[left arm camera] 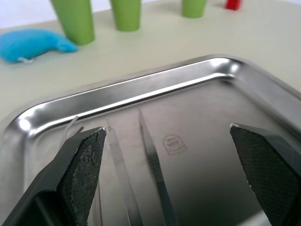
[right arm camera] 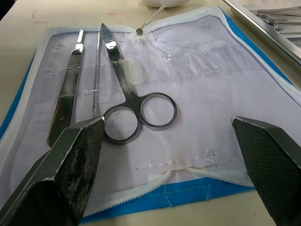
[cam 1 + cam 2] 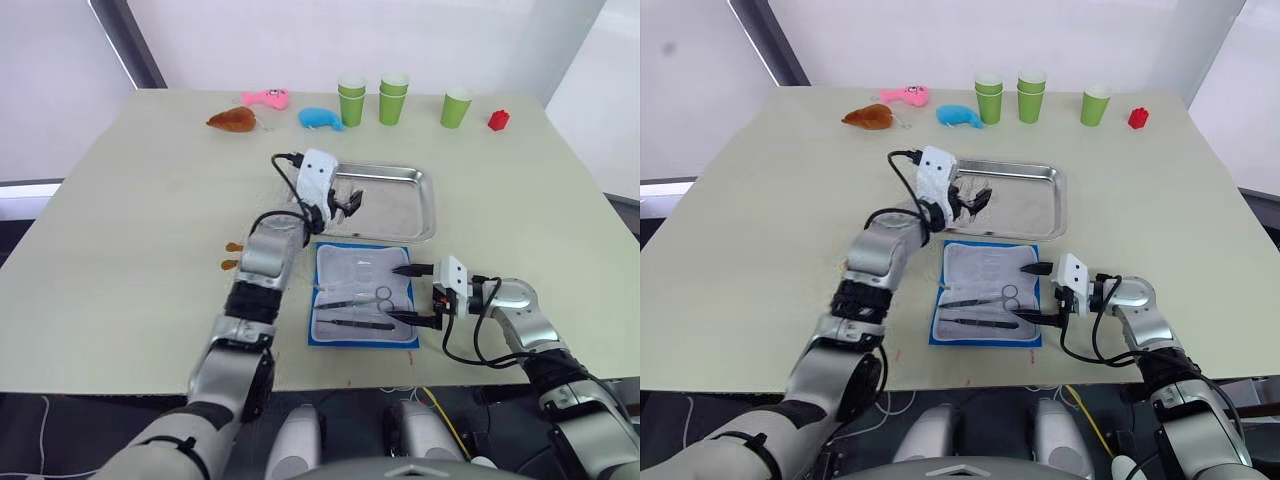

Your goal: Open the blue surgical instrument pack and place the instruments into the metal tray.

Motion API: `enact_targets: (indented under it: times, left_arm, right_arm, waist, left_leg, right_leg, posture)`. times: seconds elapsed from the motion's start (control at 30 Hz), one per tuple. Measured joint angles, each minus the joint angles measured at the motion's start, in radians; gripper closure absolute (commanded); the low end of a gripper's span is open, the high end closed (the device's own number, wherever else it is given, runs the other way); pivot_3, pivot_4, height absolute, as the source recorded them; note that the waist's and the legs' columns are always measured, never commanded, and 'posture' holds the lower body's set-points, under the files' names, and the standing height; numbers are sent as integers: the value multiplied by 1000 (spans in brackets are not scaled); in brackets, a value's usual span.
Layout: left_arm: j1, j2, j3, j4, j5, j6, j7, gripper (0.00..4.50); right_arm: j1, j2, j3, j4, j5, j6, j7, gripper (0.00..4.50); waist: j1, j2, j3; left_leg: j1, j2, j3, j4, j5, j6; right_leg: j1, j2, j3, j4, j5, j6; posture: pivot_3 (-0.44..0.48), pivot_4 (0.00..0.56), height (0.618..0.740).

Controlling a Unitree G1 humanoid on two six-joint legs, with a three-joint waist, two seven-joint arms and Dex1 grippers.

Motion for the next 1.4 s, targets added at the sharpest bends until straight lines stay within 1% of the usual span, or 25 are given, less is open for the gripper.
enact_targets:
  times: [0.1,0.17,0.27,0.4,0.5,0.53,0.57,0.6,0.63,0.7,0.77,0.83,0.87,0.97,1.2,1.4]
  left_arm:
    - [77,88,-27,-119,-47,-16,-161,40]
    - [110,125,-34,-177,-75,-21,-239,40]
    - [143,184,-34,-256,-139,-18,-347,40]
    - [158,308,-15,-315,-207,-28,-491,40]
    - [191,387,5,-318,-250,-57,-610,40]
    - [210,427,16,-317,-280,-76,-686,40]
    - [215,440,23,-316,-294,-86,-722,40]
    - [215,441,23,-316,-294,-86,-723,40]
    - [218,462,26,-310,-302,-109,-768,40]
    - [230,535,45,-269,-315,-171,-880,40]
    - [232,561,52,-241,-319,-200,-927,40]
    - [248,607,53,-193,-330,-273,-1037,40]
    - [253,617,53,-184,-332,-292,-1066,40]
    - [262,645,53,-174,-350,-323,-1125,40]
    - [304,734,52,-198,-442,-339,-1137,40]
    - [330,736,51,-228,-449,-343,-1138,40]
  right_arm:
    - [3,1,0,-3,0,0,-5,0]
    - [4,1,0,-3,0,0,-6,0]
    - [5,1,-1,-6,0,0,-9,0]
    - [8,1,0,-12,0,1,-9,0]
    - [11,0,-1,-17,0,1,-10,0]
    - [14,-1,-1,-19,0,1,-10,0]
    - [16,-3,-3,-20,1,1,-10,0]
    - [16,-3,-3,-20,1,1,-10,0]
    - [16,-2,-3,-20,1,2,-10,0]
    - [18,-1,-2,-25,1,2,-9,0]
    - [18,-3,-2,-25,1,2,-8,0]
    - [19,-3,-3,-25,2,3,-6,0]
    - [19,-5,-3,-25,2,4,-3,0]
    - [17,-5,-3,-25,3,6,0,0]
    - [11,-7,-3,-24,4,16,14,0]
    - [10,-9,-3,-24,4,17,20,0]
  waist:
    - [0,0,0]
    - [0,0,0]
    - [0,1,1]
    - [0,2,1]
    - [0,2,2]
    - [0,3,2]
    - [2,3,2]
    - [2,3,2]
    - [2,4,3]
    - [0,4,3]
    - [2,5,4]
    - [2,6,4]
    - [3,6,4]
    - [3,6,5]
    - [4,6,6]
    - [5,7,7]
  left_leg:
    - [0,0,0,-1,0,0]
    - [0,0,-1,-1,0,0]
    - [0,0,-2,-1,0,0]
    - [0,0,-2,-1,0,0]
    - [-1,1,-2,-1,0,1]
    - [-1,1,-3,-2,0,1]
    - [-1,1,-3,-2,0,1]
    - [-1,1,-3,-2,0,1]
    - [-1,1,-3,-2,0,1]
    - [-1,1,-2,-2,0,1]
    - [-2,1,-2,-2,0,1]
    - [-2,1,-1,-2,0,1]
    - [-2,1,0,-2,0,1]
    - [-3,1,0,-2,0,1]
    - [-4,2,1,-2,0,1]
    - [-4,2,2,-3,0,1]
  right_leg:
    - [0,0,0,0,0,0]
    - [0,0,-1,0,0,0]
    - [0,0,-1,0,0,0]
    - [0,0,-2,0,0,-1]
    - [-1,0,-2,-1,-1,-1]
    - [-1,0,-2,-2,-1,-1]
    - [-1,0,-2,-2,-1,-1]
    - [-1,0,-2,-2,-1,-1]
    - [-1,0,-2,-2,-1,-2]
    - [-2,0,-1,-2,-2,-4]
    - [-2,0,-2,-2,-2,-4]
    - [-3,0,-1,-2,-2,-4]
    - [-3,0,-1,-2,-3,-5]
    - [-3,0,0,-2,-2,-5]
    - [-4,0,1,-2,-2,-4]
    - [-5,0,1,-2,-2,-4]
  posture:
    - [0,150,739]
    - [0,150,739]
    - [0,150,739]
    - [0,150,739]
    - [0,150,739]
    - [0,150,739]
    - [0,150,739]
    - [0,150,739]
    - [0,150,739]
    - [0,150,739]
    - [0,150,739]
    - [0,150,739]
    - [0,150,739]
    - [0,150,739]
    - [0,150,739]
    - [0,150,739]
